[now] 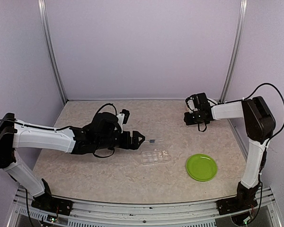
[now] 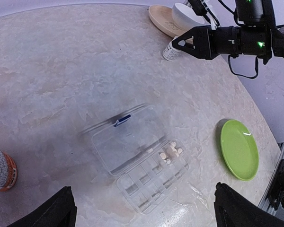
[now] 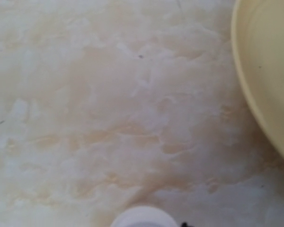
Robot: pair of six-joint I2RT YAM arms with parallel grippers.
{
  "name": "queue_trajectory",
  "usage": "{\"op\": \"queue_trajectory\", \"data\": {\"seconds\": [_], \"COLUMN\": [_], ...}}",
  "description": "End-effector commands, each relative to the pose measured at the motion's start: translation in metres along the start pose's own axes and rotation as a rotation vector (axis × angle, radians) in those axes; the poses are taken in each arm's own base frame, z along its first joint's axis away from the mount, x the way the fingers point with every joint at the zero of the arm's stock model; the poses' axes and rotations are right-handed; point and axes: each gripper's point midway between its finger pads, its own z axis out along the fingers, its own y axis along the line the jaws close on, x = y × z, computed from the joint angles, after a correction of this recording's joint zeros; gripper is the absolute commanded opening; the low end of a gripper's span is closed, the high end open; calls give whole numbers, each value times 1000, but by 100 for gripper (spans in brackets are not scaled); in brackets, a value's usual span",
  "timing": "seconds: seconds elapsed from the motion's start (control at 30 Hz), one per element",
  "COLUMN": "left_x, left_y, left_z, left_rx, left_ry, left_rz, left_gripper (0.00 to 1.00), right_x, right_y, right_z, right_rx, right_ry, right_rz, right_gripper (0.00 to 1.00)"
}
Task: Sort the pills into containers
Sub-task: Pick up the pill bottle from the corner of the board, then place the pill bottle at the center of the board.
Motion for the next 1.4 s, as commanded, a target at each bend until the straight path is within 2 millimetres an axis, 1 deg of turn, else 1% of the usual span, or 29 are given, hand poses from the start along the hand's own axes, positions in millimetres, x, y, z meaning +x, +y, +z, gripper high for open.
{"op": "queue_trajectory", "data": {"seconds": [0.0,0.07,0.13,0.23,0.3,0.33,0.37,0.47,0.57,0.63,0.77,0.87,0.97,1.1,1.23,1.37], "left_x": [-8,-9,-12,-20,-27,-30,-32,-37,-36,-36,-39,-45,-47,-42,-36,-33], "left_y": [-1,1,3,7,11,13,15,23,30,33,46,52,53,53,51,50], "left_z": [0,-1,-3,-10,-19,-23,-28,-43,-56,-65,-80,-91,-93,-89,-83,-81], "left_rx": [-1,-10,-16,-36,-52,-62,-74,-107,-129,-133,-167,-172,-166,-155,-138,-127], "left_ry": [-12,-15,-21,-36,-54,-61,-66,-77,-75,-82,-121,-159,-168,-150,-132,-128], "left_rz": [-5,-4,-5,-2,6,12,21,42,58,72,86,78,74,74,74,76], "left_gripper": [99,99,99,99,99,99,99,99,99,99,99,99,99,99,99,99], "right_x": [-22,-25,-25,-13,-2,8,16,43,74,95,133,156,170,186,201,211], "right_y": [19,35,58,100,129,148,161,195,222,235,251,258,261,264,261,260], "right_z": [-36,-55,-75,-107,-130,-142,-152,-182,-207,-219,-227,-225,-220,-214,-202,-194], "right_rx": [-68,-94,-140,-239,-306,-347,-379,-475,-576,-628,-685,-706,-709,-721,-702,-687], "right_ry": [-66,-89,-107,-120,-131,-128,-131,-135,-124,-110,-72,-37,-7,14,45,72], "right_rz": [-24,-57,-96,-165,-218,-257,-292,-393,-474,-529,-625,-671,-696,-724,-748,-764], "right_gripper": [16,15,15,15,15,15,15,16,15,15,15,15,15,16,17,18]}}
